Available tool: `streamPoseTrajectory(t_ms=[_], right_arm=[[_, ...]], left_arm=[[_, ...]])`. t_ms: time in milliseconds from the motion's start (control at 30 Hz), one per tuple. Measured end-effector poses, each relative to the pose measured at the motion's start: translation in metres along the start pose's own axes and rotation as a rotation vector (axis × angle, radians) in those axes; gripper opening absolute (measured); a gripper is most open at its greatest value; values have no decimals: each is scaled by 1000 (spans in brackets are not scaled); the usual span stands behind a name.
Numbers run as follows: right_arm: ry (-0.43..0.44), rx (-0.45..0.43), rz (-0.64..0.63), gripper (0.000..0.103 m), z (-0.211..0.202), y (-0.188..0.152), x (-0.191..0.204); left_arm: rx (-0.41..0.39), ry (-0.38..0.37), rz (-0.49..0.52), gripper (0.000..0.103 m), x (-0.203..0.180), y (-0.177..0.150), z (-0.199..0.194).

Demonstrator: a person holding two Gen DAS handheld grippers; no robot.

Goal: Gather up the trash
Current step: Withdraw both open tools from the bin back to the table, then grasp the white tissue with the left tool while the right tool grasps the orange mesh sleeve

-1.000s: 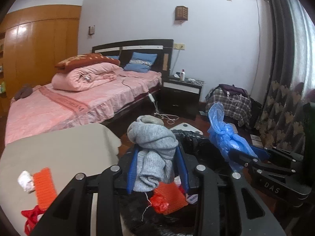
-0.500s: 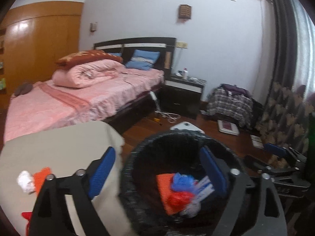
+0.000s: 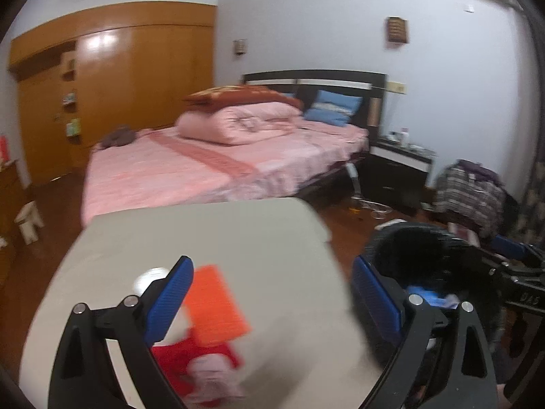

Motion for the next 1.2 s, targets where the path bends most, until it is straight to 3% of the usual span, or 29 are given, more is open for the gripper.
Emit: streamPoseTrajectory(t_ms=[300,533,833,1100,1200], right_arm=[[119,4,-82,98,51,21,88],[138,44,-116,98,99,23,130],[129,93,-128,98,143,17,152],[115,113,-142,98,156,8,154],[115,123,-143,98,159,5,153]], left_arm=[[22,169,-71,91,102,-9,22],[101,210,-108,82,150,-22,63],[179,189,-132,80,166,-40,101],[229,162,-178,80,169,-54,125],[256,150,-178,73,167,-60,133]])
Point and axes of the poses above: each gripper's, at about its wrist camera, not at the fingertips, and z roughly the way its jaws point, x to its left, y to its top, the point moved 7 cm from there along z, roughly the way its jaws point, and after that the axes turned 5 degrees about -z, right-handed, at the moved point
